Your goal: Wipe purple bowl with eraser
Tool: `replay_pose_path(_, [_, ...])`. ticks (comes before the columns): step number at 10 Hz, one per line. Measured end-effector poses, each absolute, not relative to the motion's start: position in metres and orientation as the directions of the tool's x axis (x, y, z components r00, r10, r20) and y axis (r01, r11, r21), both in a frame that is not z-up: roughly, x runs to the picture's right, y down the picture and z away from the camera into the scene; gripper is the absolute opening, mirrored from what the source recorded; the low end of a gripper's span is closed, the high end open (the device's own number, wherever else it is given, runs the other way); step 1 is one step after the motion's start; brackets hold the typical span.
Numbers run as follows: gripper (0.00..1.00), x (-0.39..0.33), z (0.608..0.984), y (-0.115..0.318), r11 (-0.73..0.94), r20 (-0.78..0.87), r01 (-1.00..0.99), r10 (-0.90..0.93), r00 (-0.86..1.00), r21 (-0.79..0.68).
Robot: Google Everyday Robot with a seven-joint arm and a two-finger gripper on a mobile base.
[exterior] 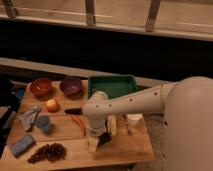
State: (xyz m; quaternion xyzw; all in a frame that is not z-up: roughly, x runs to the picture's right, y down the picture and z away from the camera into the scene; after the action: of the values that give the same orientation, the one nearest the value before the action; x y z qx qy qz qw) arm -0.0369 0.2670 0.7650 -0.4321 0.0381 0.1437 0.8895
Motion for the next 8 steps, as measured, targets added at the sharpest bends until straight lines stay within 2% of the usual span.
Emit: replay_pose_path(8, [0.80, -0.032, 0.781, 0.276, 0.618, -0.253, -0.361, 0.258, 0.932, -0.699])
